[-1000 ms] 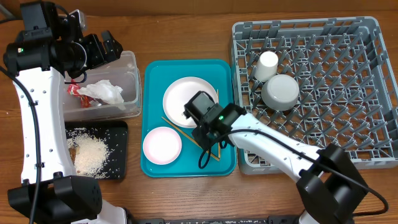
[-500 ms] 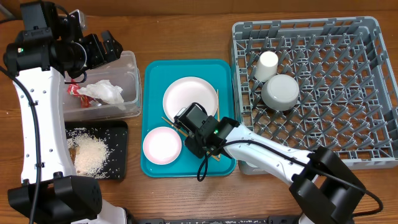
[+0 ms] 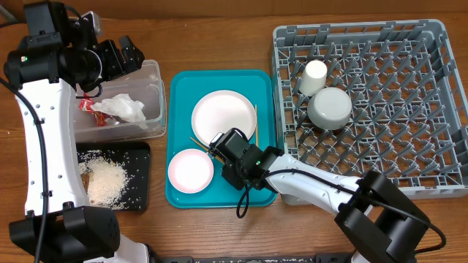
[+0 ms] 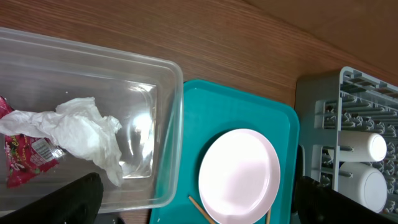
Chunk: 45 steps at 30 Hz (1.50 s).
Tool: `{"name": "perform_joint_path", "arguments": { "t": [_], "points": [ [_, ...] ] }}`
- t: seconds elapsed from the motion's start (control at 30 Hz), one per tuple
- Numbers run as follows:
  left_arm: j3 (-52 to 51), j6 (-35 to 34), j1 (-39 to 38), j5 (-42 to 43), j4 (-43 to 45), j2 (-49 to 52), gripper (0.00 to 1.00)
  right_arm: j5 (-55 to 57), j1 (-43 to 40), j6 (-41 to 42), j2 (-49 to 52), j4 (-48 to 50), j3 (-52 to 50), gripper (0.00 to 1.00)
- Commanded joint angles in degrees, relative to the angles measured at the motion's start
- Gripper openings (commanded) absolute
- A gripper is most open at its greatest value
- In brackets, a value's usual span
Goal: Sort waste into correct bins and load items into the dishwasher
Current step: 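Move right gripper to the chopsticks and pinch one chopstick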
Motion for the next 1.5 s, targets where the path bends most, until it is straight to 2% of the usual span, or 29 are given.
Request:
{"name": "perform_joint_path", "arguments": {
  "t": [0.0, 0.4, 0.43, 0.53, 0.83, 1.13, 1.47],
  "points": [
    [1.0, -1.2, 0.0, -0.3, 0.2, 0.1, 1.0, 0.3, -0.1, -0.4, 1.0, 0.8, -1.0, 0.3],
    [1.0, -1.2, 0.0, -0.4, 0.2, 0.1, 1.0, 0.4, 0.0, -1.7, 4.0, 0.6, -1.0, 0.27],
    [1.0, -1.2, 0.0, -0.4, 0.2, 0.1, 1.0, 0.4, 0.0, -1.7, 4.0, 0.5, -1.0, 0.26],
    [1.0, -1.2, 0.0, -0.4, 0.2, 0.1, 1.0, 0.3, 0.0, -1.7, 4.0, 0.5, -0.6, 0.04],
    [1.0, -1.2, 0.0, -0.4, 0.2, 0.1, 1.0, 0.3, 0.0, -1.6, 4.0, -2.2, 2.8, 0.04],
    [1.0, -1.2, 0.0, -0.3, 0.2, 0.1, 1.0, -3.8, -0.1, 0.3, 4.0, -9.6, 12.3, 0.04],
    [1.0, -1.2, 0.0, -0.4, 0.2, 0.1, 1.0, -3.5, -2.3, 4.0, 4.0, -14.4, 20.4, 0.04]
  ]
}}
